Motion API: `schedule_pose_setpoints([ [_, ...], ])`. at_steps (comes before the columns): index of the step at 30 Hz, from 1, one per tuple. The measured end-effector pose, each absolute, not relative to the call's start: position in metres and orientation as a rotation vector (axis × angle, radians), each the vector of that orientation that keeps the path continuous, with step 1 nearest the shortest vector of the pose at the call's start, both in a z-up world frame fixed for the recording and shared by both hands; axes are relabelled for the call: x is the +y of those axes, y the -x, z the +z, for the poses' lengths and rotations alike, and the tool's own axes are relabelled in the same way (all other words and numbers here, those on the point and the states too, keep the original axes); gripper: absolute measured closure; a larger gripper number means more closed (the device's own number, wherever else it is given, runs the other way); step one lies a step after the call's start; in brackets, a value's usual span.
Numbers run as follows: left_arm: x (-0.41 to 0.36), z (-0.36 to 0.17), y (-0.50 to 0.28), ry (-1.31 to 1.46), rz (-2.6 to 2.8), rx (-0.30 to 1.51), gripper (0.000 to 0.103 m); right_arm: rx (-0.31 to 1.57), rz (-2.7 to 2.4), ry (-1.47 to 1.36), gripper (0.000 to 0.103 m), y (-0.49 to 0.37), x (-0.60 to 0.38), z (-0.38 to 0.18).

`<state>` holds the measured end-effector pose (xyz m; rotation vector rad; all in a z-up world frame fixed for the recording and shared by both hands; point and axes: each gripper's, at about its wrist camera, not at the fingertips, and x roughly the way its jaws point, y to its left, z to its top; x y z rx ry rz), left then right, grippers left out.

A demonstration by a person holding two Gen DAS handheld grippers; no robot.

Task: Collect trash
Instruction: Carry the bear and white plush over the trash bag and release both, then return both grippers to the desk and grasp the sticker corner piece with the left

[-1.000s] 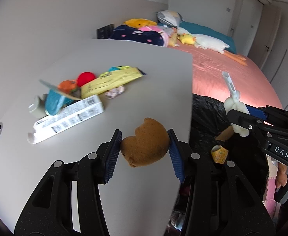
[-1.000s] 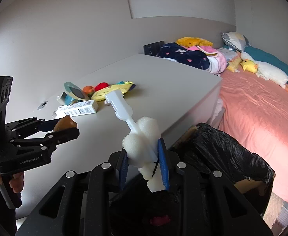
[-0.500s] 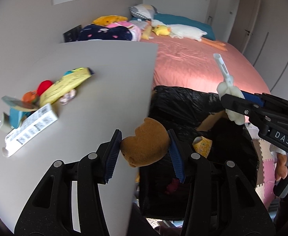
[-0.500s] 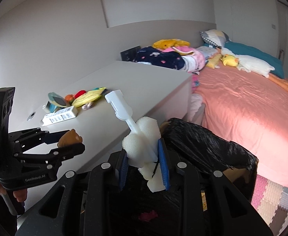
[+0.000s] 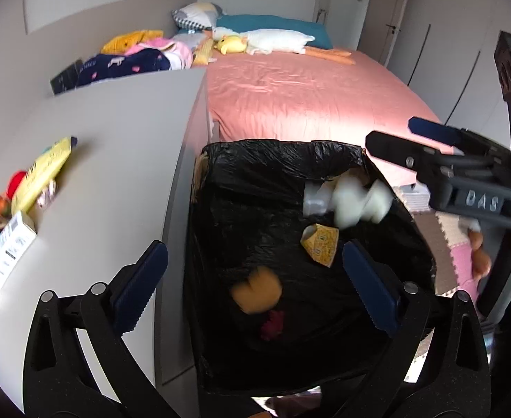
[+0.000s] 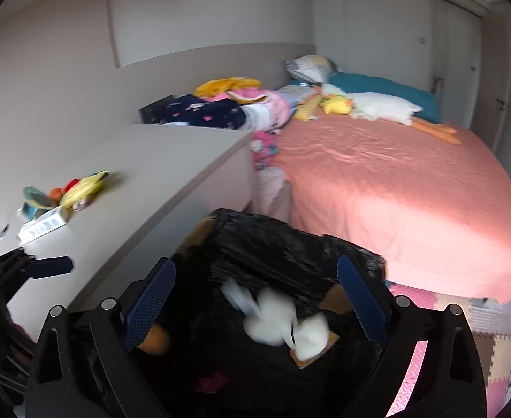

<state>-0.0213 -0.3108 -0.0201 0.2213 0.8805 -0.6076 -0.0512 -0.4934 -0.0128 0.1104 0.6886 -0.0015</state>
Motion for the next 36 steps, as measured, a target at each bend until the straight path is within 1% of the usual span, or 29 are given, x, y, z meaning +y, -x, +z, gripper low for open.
schedule_pose_setpoints([
  [7, -0.285, -0.021, 0.01, -0.214, -0.521, 0.881, 0.006, 0.684, 0.032, -0.191, 0.009, 0.049, -0.499, -0.018],
  [20, -0.201, -0.005, -0.002, -0.12, -0.336, 0.848, 0.006, 0.701, 0.146, -0.189, 0.009, 0.032, -0.447, -0.017],
  [27, -0.176, 0.002, -0.009, -0.084, -0.282, 0.841, 0.006, 0.697, 0.169, -0.217, 0.009, 0.025, -0.43, -0.011],
  [36, -0.124, 0.013, -0.02, -0.004, -0.189, 0.817, 0.006, 0.692, 0.267, -0.188, 0.009, 0.01, -0.386, -0.006],
])
